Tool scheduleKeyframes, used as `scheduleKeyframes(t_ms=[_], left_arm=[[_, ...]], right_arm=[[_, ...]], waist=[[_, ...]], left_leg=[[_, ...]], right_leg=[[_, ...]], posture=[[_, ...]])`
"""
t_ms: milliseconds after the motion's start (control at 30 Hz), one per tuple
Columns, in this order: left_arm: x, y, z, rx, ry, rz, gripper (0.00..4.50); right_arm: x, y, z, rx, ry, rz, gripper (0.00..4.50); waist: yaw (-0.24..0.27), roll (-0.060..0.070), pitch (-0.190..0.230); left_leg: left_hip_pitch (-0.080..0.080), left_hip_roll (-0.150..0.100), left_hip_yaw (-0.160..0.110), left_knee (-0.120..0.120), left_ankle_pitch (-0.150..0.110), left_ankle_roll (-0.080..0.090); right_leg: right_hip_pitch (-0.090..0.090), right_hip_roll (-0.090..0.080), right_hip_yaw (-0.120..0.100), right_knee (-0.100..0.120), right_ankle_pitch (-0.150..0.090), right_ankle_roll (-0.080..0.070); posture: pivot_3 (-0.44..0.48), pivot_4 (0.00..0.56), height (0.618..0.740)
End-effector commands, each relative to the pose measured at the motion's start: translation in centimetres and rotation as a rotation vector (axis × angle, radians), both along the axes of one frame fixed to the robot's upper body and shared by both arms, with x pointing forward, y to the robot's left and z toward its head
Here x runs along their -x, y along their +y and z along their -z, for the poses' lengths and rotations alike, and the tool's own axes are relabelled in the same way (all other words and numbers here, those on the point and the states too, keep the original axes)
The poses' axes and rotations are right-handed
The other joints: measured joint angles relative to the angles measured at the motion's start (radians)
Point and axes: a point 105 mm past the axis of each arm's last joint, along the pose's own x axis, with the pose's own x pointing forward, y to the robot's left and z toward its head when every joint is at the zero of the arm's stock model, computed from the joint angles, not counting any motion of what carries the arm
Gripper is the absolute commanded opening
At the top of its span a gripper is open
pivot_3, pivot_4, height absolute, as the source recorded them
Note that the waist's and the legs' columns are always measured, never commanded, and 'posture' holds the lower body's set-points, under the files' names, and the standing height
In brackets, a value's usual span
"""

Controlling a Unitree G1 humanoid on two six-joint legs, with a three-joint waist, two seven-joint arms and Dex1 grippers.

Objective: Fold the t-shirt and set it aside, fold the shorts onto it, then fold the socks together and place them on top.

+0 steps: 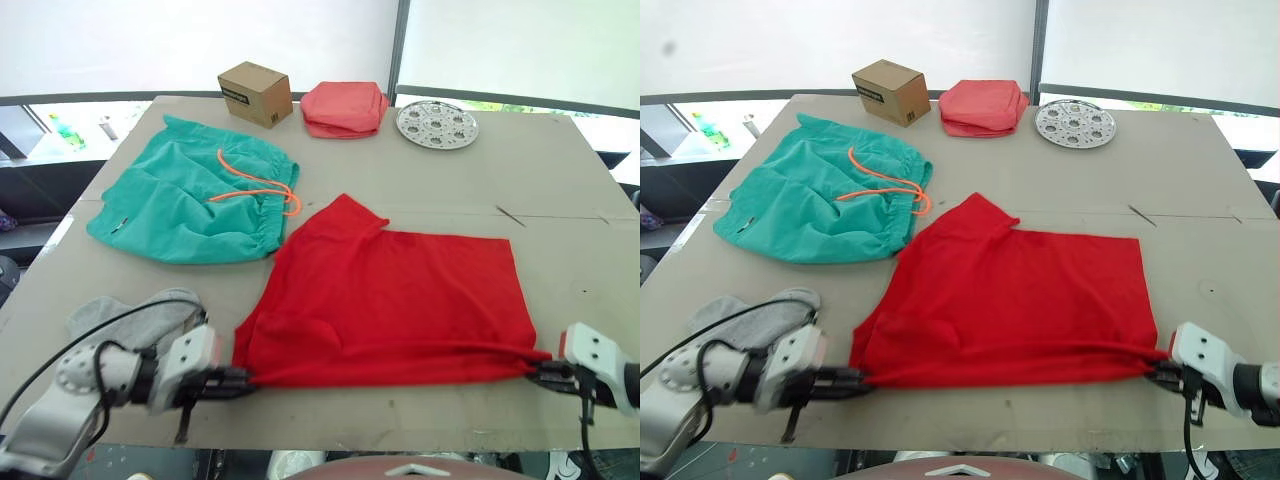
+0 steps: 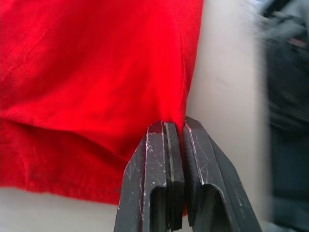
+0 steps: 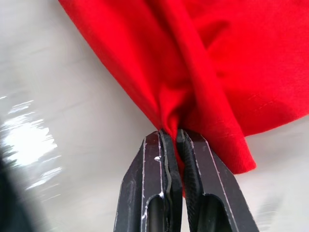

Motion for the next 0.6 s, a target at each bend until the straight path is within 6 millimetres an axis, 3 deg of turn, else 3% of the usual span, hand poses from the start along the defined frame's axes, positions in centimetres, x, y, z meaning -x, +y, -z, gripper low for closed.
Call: scheduleKeyframes(t_ms=[33, 167, 267, 300, 333, 367, 433, 533, 600], left_arm=[[0.9, 0.0, -1.0, -0.012, -0.015, 0.016, 0.04], [1.1, -0.1, -1.2, 0.006, -0.025, -0.01, 0.04], [1.0, -0.2, -1.5, 0.027, -0.03, -0.042, 0.04], [1.1, -0.3, -2.2, 0.071, 0.015, -0.068, 0.66], [1.1, -0.5, -2.7, 0.104, 0.036, -0.087, 0.91], [0.8, -0.6, -3.2, 0.122, 0.021, -0.104, 1.24], [-0.3, -0.6, -4.1, 0.162, -0.009, -0.167, 2.07], [-0.6, -0.2, -5.4, 0.211, 0.068, -0.214, 3.41], [-0.5, 0.2, -6.2, 0.239, 0.148, -0.224, 3.47]], right_arm=[[1.4, 0.0, -0.1, 0.002, 0.06, -0.019, 0.0], [2.5, 0.2, 0.3, 0.0, 0.079, -0.007, 0.0], [2.0, -0.7, 0.6, 0.053, -0.002, 0.008, 0.0], [1.5, -0.9, 0.4, 0.036, -0.034, 0.041, 0.0], [1.0, -1.1, 0.1, 0.017, -0.062, 0.07, 0.0], [0.9, -1.0, -0.3, -0.026, -0.063, 0.097, 0.54], [1.5, -0.9, -0.6, -0.056, -0.042, 0.101, 1.06], [2.1, -1.1, -1.1, -0.064, -0.078, 0.104, 2.41], [3.0, -0.9, -1.6, -0.099, -0.063, 0.111, 3.46]], waist=[[0.001, 0.002, 0.001], [0.007, 0.004, 0.003], [0.008, 0.004, 0.003], [0.008, 0.002, 0.004], [0.007, 0.001, 0.004], [0.007, 0.0, 0.005], [0.006, 0.002, 0.006], [0.008, 0.005, 0.006], [0.01, 0.005, 0.006]], left_leg=[[0.0, 0.0, 0.0, 0.0, 0.0, 0.0], [0.001, -0.001, 0.0, 0.001, -0.002, -0.004], [0.001, -0.001, 0.0, 0.001, -0.002, -0.004], [0.0, -0.001, 0.0, 0.001, -0.002, -0.004], [0.0, -0.001, 0.0, 0.001, -0.002, -0.004], [0.0, 0.0, 0.0, 0.001, -0.002, -0.004], [0.0, 0.0, 0.0, 0.001, -0.002, -0.004], [0.0, 0.0, 0.0, 0.001, -0.002, -0.004], [0.001, 0.0, -0.001, 0.001, -0.002, -0.004]], right_leg=[[0.0, 0.0, 0.0, 0.0, 0.0, 0.0], [0.0, 0.001, -0.001, 0.001, 0.0, 0.0], [0.0, 0.004, 0.0, 0.001, 0.0, 0.0], [0.0, 0.004, 0.0, 0.001, 0.0, 0.0], [0.0, 0.005, 0.0, 0.001, 0.0, 0.0], [0.0, 0.005, 0.0, 0.001, 0.0, 0.0], [0.0, 0.005, 0.0, 0.001, 0.0, 0.0], [0.0, 0.005, 0.001, 0.001, 0.0, 0.001], [0.0, 0.006, 0.0, 0.001, 0.0, 0.0]], posture=[[0.0, 0.15, 0.74], [0.0, 0.15, 0.74], [0.0, 0.15, 0.74], [0.0, 0.15, 0.74], [0.0, 0.15, 0.74], [0.0, 0.15, 0.74], [0.0, 0.15, 0.74], [0.0, 0.15, 0.74], [0.0, 0.15, 0.74]])
